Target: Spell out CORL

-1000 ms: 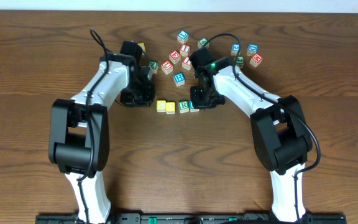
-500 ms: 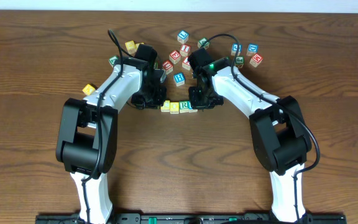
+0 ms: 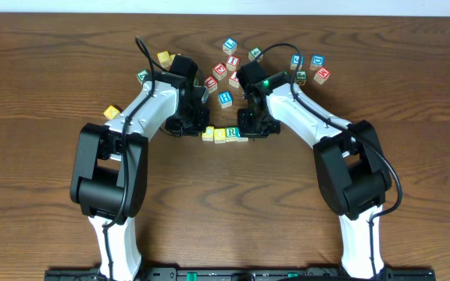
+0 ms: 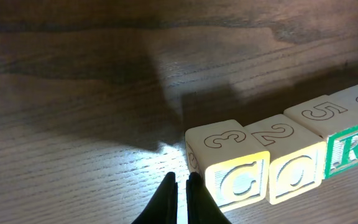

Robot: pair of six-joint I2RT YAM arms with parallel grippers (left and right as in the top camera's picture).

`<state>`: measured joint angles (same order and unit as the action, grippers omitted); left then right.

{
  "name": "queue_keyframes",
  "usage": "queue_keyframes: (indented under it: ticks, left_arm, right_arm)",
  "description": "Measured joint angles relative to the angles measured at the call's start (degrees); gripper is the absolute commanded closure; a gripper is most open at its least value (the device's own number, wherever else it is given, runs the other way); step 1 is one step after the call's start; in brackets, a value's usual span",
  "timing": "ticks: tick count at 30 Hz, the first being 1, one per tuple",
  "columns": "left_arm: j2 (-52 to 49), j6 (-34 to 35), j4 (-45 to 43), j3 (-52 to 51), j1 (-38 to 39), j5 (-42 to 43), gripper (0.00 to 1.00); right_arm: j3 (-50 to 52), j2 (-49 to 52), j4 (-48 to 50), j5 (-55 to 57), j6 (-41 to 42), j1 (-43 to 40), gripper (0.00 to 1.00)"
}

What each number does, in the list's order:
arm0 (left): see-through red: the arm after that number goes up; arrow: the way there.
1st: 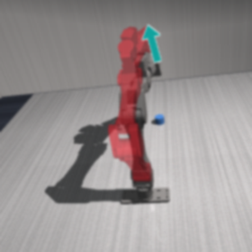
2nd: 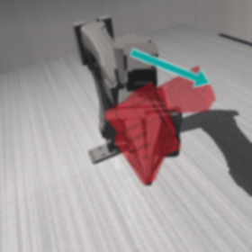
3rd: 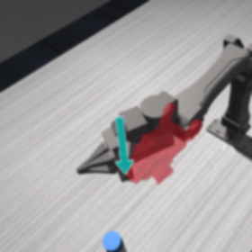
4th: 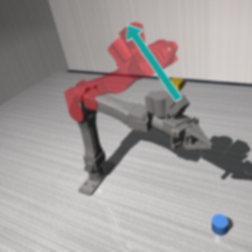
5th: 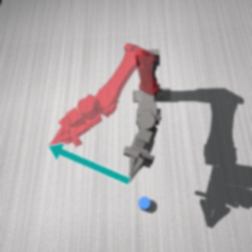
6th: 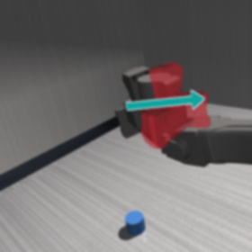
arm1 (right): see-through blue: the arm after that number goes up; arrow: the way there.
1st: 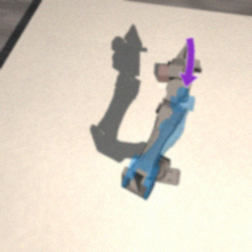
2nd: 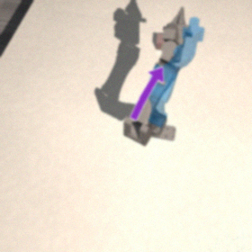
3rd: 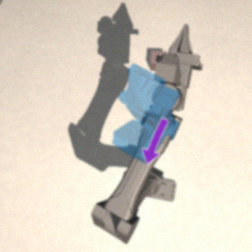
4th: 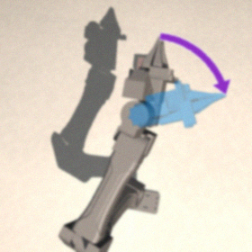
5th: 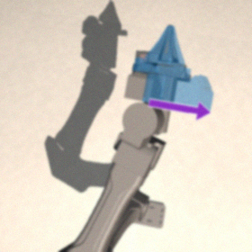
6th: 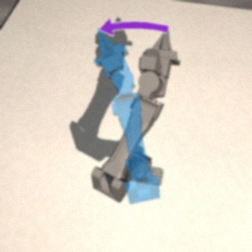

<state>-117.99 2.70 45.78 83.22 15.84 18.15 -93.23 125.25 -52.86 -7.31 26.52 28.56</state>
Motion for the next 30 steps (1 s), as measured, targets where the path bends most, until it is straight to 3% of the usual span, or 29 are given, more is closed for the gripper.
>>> queue_keyframes:
  ticks: [14, 25, 30]
  left_arm:
    - [0.85, 0.48, 0.48, 0.15, -1.05, -0.11, 0.92]
    - [10.6, 0.5, 0.57, 1.9, -1.9, -5.51, 0.93]
    - [13.35, 1.46, -0.33, 5.68, -1.9, -6.97, 0.93]
  right_arm:
    - [0.0, -0.15, -0.33, 0.04, 0.26, -0.15, 0.93]
    - [0.0, -3.5, 0.5, 0.79, 0.24, -1.77, 0.93]
    - [-0.04, -5.01, 6.01, 0.85, 0.02, -1.81, 0.93]
